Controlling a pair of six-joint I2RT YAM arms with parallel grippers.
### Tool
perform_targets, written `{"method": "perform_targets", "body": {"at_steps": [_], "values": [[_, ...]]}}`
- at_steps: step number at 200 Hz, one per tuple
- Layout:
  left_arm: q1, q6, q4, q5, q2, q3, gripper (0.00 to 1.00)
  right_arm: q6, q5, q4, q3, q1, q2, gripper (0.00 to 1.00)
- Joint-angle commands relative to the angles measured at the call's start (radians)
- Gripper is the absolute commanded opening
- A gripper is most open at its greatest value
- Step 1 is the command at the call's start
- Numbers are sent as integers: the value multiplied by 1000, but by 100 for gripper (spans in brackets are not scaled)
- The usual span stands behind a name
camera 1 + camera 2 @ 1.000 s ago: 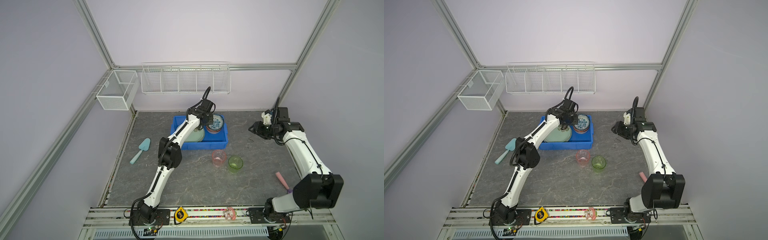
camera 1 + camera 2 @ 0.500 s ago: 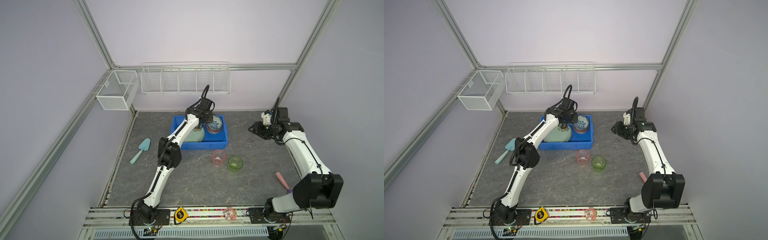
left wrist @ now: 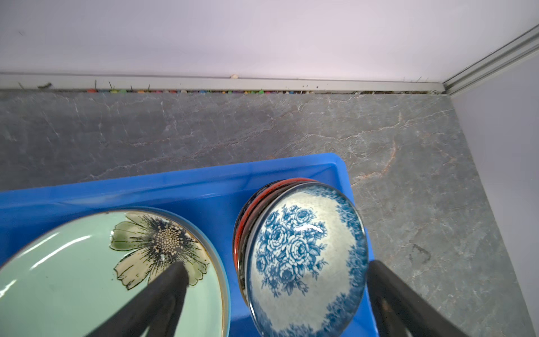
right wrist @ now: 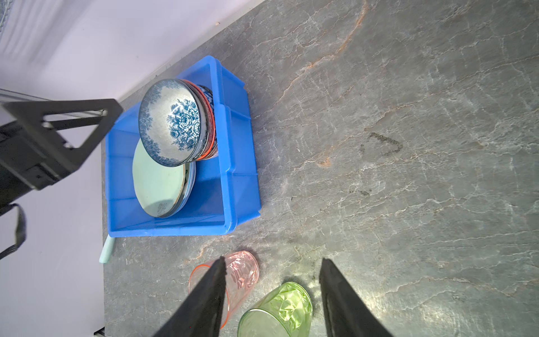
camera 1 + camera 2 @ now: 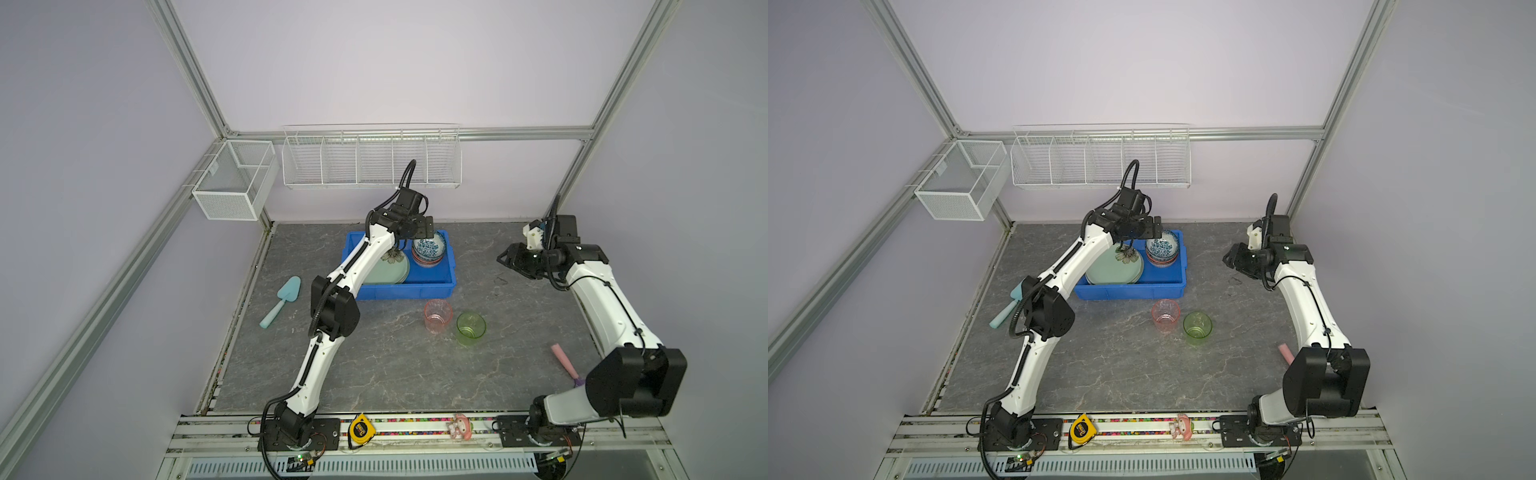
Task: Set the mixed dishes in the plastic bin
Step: 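Lower the floral bowl onto the bowl stack, open and raise the left gripper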
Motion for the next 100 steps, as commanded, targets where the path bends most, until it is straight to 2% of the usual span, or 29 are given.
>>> {"method": "perform_targets", "body": {"at_steps": [1,38,63,71,89,96,100], "values": [[4,27,3,-15,-110,6,98,-15,5,-14,4,-7,-12,55],[4,32,51,-20,-222,-111,100,-17,-3,-24,8,-6,-16,55],[4,33,76,-29,-306,-223,99,-41,-8,-69,26,0,-6,60],[4,34,88,-33,-335,-264,98,-57,0,-86,28,9,-7,66],[4,30,109,-40,-401,-356,98,-94,30,-143,36,32,-3,95],[4,27,118,-44,-426,-392,98,-106,41,-163,37,44,-1,100],[4,24,124,-44,-442,-412,98,-114,45,-172,37,52,-3,99]]}}
